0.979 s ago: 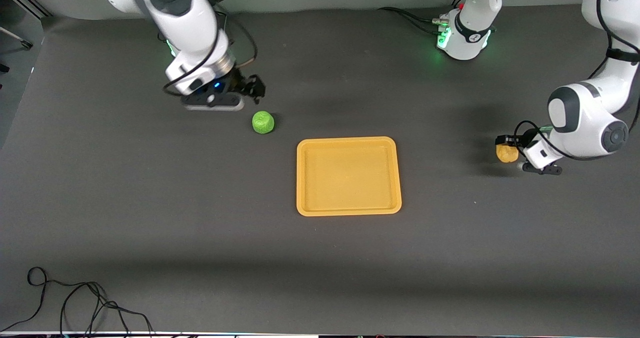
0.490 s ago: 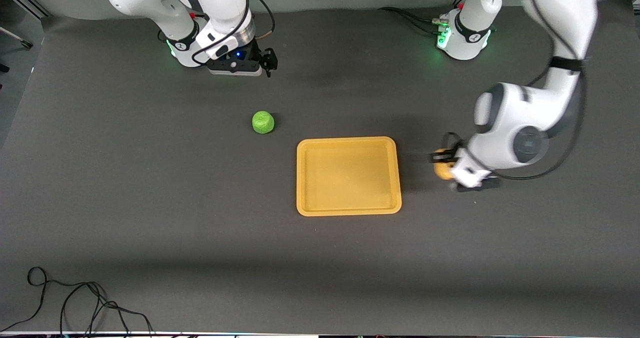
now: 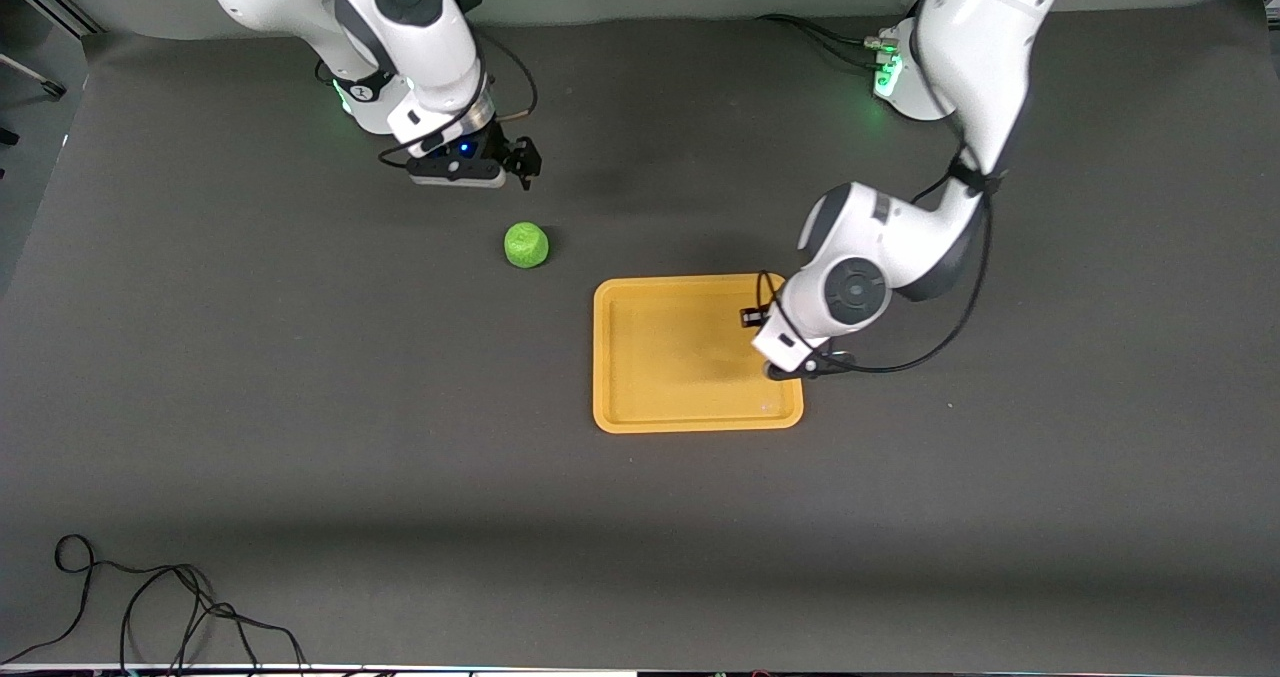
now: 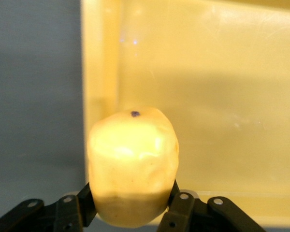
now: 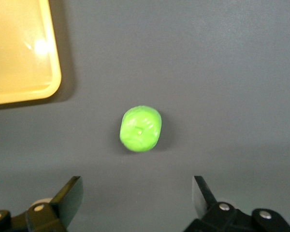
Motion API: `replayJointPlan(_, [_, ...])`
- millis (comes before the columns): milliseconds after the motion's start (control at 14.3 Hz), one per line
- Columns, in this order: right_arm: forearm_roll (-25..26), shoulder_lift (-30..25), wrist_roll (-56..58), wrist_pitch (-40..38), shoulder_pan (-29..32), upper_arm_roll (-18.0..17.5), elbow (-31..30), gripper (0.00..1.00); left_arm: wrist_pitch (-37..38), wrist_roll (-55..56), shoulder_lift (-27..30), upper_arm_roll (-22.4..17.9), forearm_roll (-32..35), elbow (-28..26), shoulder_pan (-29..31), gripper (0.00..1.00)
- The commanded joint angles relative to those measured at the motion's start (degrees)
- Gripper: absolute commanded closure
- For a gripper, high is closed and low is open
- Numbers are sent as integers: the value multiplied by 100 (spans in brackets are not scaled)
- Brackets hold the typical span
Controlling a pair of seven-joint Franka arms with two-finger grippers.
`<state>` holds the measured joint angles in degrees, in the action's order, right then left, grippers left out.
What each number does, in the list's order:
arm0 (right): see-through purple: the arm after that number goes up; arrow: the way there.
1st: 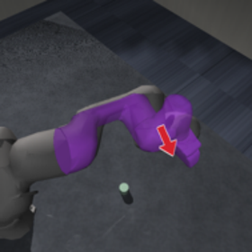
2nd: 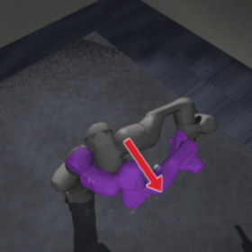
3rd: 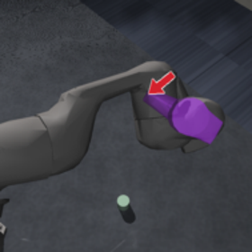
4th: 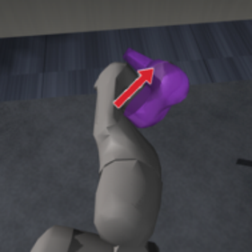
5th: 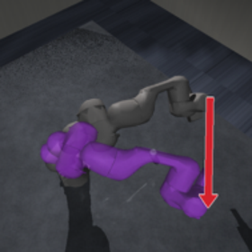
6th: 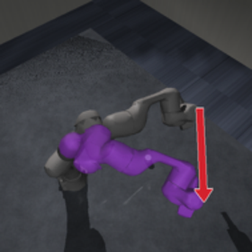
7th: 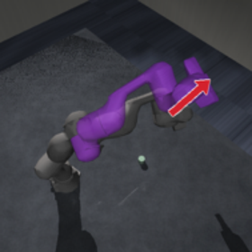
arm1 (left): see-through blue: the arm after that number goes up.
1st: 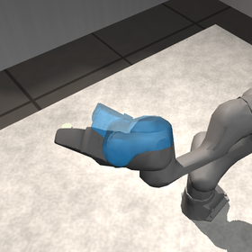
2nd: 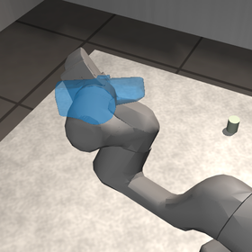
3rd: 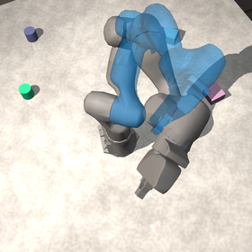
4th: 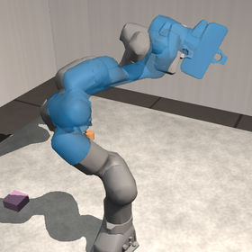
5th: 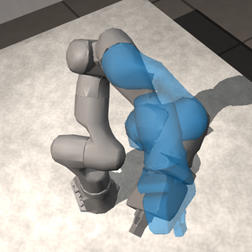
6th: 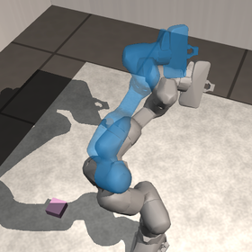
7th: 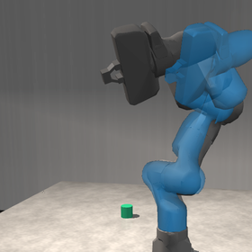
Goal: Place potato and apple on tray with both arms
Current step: 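Carry the potato onto the tray and open the left gripper, then grasp the green apple with the right gripper while the left gripper withdraws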
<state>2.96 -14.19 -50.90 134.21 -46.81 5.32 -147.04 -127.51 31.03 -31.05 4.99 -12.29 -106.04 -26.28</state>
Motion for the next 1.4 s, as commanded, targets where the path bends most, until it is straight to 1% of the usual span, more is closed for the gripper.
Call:
replayJointPlan(0, [91,388,-25,814,-12,48,-211,0,-230,202,-208,-130,-10,145,-158,75])
replayJointPlan(70, [91,661,-51,1218,-12,48,-298,0,-231,263,-260,-130,8,154,-166,61])
replayJointPlan(140, [91,933,-86,1596,-21,39,-325,0,-222,281,-270,-130,51,145,-166,39])
replayJointPlan(210, [91,1162,-87,1817,-47,39,-326,0,-222,281,-296,-130,60,145,-175,12])
replayJointPlan(280, [91,1382,-95,2063,-48,39,-326,0,-222,281,-287,-130,69,163,-167,2])
replayJointPlan(420, [91,1778,-95,2477,-48,48,-326,0,-108,290,-217,-130,60,241,-123,1])
replayJointPlan(490, [91,1910,-87,2618,-48,48,-326,0,-73,307,-95,-147,60,286,-96,0])
replayJointPlan(559, [91,2016,-87,2680,-48,48,-326,0,6,299,106,-165,60,286,-61,1])
replayJointPlan(629, [82,2095,-87,2716,-48,48,-326,0,259,299,352,-182,52,329,35,1])
replayJointPlan(699, [90,2200,-87,2751,-48,48,-317,0,644,290,615,-174,52,452,192,1])
replayJointPlan(839, [82,2411,-87,2935,-48,48,-308,0,1697,115,1047,-174,78,759,666,1])
replayJointPlan(909, [82,2491,-87,2988,-48,39,-299,0,2094,-147,1249,-191,95,795,938,1])
replayJointPlan(979, [82,2518,-87,2997,-48,48,-282,20,2299,-428,1477,-191,217,770,1237,1])
replayJointPlan(1049, [82,2518,-87,2989,-56,39,-273,45,2405,-666,1688,-191,462,700,1570,1])
replayJointPlan(1119, [82,2509,-87,2988,-48,48,-264,53,2458,-833,1838,-191,813,603,1748,0])
replayJointPlan(1189, [82,2483,-78,2971,-39,48,-221,53,2450,-948,1962,-200,1286,472,1802,0])
replayJointPlan(1259, [82,2413,-69,2901,-39,48,-133,53,2459,-1263,2093,-226,1535,418,2011,0])
replayJointPlan(1329, [82,2256,-60,2770,-30,57,-97,53,2494,-1840,2199,-226,1537,409,2283,0])
